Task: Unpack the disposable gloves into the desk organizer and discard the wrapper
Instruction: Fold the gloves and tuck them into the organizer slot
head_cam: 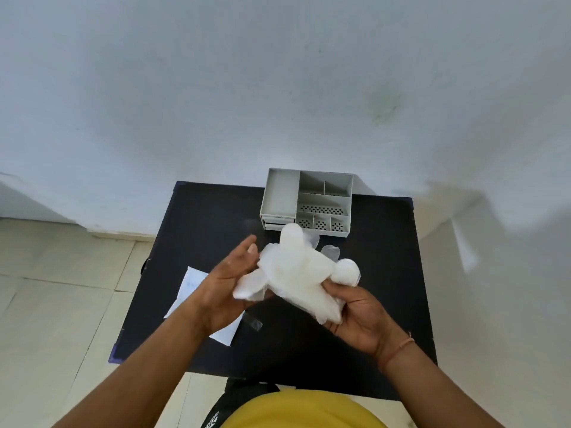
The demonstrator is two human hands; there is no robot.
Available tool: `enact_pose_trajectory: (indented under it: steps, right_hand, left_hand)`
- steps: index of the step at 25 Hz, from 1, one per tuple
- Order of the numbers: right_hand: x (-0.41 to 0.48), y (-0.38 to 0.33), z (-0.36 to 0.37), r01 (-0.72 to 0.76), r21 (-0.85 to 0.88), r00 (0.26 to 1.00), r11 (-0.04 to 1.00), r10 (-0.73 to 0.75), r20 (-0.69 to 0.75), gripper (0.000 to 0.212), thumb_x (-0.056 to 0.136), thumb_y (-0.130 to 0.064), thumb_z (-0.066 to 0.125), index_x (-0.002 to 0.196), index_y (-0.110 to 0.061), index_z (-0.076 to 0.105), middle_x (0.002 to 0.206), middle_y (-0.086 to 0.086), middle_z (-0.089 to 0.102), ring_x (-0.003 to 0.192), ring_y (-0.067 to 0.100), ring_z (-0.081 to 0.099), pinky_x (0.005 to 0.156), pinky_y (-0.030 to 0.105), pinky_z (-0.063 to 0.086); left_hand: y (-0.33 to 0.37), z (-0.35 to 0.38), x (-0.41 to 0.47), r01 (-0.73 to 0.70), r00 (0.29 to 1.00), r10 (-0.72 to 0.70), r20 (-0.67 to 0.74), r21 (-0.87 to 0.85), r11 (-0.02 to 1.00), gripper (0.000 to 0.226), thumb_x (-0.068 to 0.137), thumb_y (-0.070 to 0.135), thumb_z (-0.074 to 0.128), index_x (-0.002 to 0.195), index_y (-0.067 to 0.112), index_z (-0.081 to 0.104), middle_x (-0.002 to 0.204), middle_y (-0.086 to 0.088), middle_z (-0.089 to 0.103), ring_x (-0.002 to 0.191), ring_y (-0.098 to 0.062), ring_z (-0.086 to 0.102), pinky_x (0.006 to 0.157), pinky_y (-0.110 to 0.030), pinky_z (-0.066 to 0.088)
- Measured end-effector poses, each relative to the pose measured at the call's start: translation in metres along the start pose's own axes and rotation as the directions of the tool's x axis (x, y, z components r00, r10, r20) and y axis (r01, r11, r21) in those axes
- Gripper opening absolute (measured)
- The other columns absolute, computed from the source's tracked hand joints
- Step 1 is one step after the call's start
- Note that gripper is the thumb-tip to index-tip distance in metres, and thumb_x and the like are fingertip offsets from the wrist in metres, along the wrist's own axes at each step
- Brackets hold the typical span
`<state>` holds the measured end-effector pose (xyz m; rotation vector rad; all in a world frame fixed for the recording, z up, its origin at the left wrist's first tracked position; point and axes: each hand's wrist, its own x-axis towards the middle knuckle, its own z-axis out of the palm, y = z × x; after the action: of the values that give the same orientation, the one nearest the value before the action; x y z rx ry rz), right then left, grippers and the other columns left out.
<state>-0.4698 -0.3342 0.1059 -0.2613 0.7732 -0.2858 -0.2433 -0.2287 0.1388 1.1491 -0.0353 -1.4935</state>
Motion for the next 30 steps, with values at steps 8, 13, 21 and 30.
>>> enact_pose_trajectory:
  steps: [8, 13, 21, 30]
  right_hand:
    - [0.015, 0.003, 0.004, -0.021, 0.167, 0.984, 0.986, -0.009, 0.178, 0.064, 0.064, 0.003, 0.090, 0.124, 0.006, 0.069, 0.128, 0.027, 0.069, 0.113, 0.043, 0.070, 0.086, 0.055, 0.062]
    - [0.030, 0.017, -0.005, 0.013, -0.013, 0.995, 1.000, -0.014, -0.099, 0.046, 0.095, -0.002, 0.057, 0.141, 0.001, 0.053, 0.124, 0.023, 0.071, 0.102, 0.036, 0.075, 0.074, 0.049, 0.064]
    - [0.030, 0.009, 0.001, 0.050, -0.134, 0.988, 0.990, -0.069, -0.138, 0.046, 0.095, -0.001, 0.056, 0.140, 0.000, 0.054, 0.136, 0.030, 0.061, 0.118, 0.045, 0.065, 0.096, 0.068, 0.053]
    - [0.029, -0.002, 0.014, -0.019, 0.144, 0.986, 0.989, 0.043, -0.164, 0.067, 0.102, -0.063, 0.032, 0.142, -0.018, 0.060, 0.148, 0.021, 0.057, 0.139, 0.046, 0.049, 0.111, 0.067, 0.040]
  left_hand:
    - [-0.058, -0.019, 0.005, 0.259, 0.965, -0.261, -0.040, -0.048, 0.965, 0.037, 0.111, 0.004, 0.045, 0.145, 0.005, 0.059, 0.130, -0.021, 0.077, 0.116, -0.038, 0.077, 0.092, -0.048, 0.067]
    - [-0.053, 0.001, 0.023, 0.109, 0.988, -0.117, -0.103, -0.078, 0.991, 0.038, 0.105, -0.002, 0.047, 0.140, -0.003, 0.063, 0.123, -0.022, 0.079, 0.111, -0.035, 0.077, 0.087, -0.045, 0.067]
    - [0.006, -0.011, 0.032, 0.095, 0.987, -0.140, 0.083, 0.404, 0.910, 0.035, 0.103, 0.030, 0.068, 0.134, 0.014, 0.068, 0.122, -0.010, 0.080, 0.104, -0.028, 0.080, 0.078, -0.042, 0.068]
    - [0.013, -0.023, 0.055, -0.001, 0.998, -0.037, 0.048, 0.619, 0.785, 0.048, 0.095, 0.014, 0.078, 0.136, 0.038, 0.071, 0.123, -0.004, 0.075, 0.086, -0.021, 0.079, 0.054, -0.034, 0.064]
